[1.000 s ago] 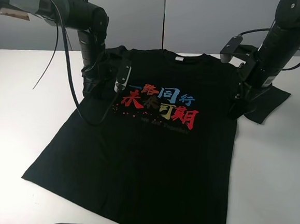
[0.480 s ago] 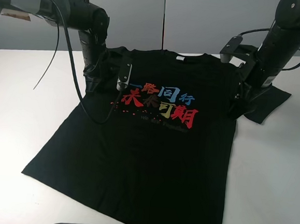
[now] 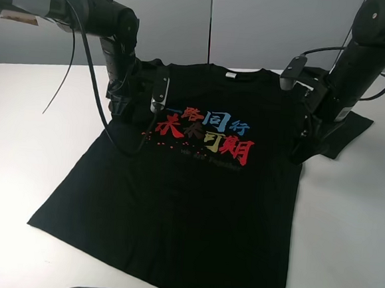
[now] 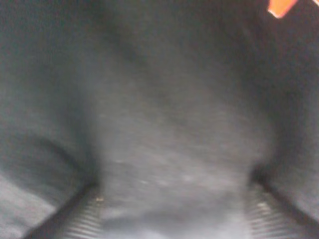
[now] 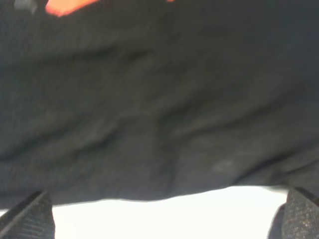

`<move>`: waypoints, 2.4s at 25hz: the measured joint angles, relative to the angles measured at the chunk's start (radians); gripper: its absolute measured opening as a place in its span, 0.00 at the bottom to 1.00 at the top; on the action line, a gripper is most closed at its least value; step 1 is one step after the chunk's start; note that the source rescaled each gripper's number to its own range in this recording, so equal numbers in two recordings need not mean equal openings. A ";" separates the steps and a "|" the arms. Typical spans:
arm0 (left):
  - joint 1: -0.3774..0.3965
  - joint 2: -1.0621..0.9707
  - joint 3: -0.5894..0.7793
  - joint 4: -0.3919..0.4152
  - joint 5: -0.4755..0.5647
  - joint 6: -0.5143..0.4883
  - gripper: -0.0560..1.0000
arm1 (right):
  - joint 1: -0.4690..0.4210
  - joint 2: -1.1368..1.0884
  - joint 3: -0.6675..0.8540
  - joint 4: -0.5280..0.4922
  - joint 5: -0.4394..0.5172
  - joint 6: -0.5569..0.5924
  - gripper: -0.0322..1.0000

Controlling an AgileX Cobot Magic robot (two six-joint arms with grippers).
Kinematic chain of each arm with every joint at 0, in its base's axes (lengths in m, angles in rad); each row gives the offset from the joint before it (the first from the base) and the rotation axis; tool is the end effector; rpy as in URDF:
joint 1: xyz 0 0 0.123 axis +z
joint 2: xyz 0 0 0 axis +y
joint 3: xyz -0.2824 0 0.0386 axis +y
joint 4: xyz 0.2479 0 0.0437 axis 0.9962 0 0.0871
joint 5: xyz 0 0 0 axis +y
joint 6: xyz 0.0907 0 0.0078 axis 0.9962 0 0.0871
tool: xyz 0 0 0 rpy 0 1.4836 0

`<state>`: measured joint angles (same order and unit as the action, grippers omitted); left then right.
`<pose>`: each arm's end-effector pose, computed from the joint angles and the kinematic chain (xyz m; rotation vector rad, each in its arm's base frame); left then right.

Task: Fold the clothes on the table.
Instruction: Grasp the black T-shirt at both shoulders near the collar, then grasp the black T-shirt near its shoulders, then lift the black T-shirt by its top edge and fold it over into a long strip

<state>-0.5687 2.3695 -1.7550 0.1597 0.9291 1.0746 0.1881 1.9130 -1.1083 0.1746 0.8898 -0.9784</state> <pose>0.4004 -0.2421 0.0955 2.3268 1.9796 0.2413 0.3236 0.0741 0.1376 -1.5673 2.6936 0.2142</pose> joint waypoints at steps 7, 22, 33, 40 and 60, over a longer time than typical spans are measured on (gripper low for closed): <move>0.000 -0.004 0.000 -0.024 -0.004 -0.002 0.97 | 0.000 0.017 0.061 0.003 -0.085 -0.067 0.98; 0.000 -0.006 0.004 -0.047 -0.015 0.000 0.97 | 0.000 0.101 0.060 0.026 -0.148 -0.082 0.98; 0.000 -0.008 0.005 -0.043 -0.014 0.006 0.97 | 0.000 0.103 0.058 0.079 -0.168 -0.121 0.98; 0.014 -0.009 0.005 -0.055 -0.014 0.003 0.97 | 0.000 0.032 0.065 0.040 -0.157 -0.112 0.80; 0.029 -0.009 0.010 -0.110 0.018 0.026 0.69 | 0.000 0.097 0.063 0.064 -0.228 -0.133 0.85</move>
<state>-0.5393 2.3602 -1.7453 0.0497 0.9472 1.1009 0.1881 2.0097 -1.0450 0.2385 0.6616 -1.1116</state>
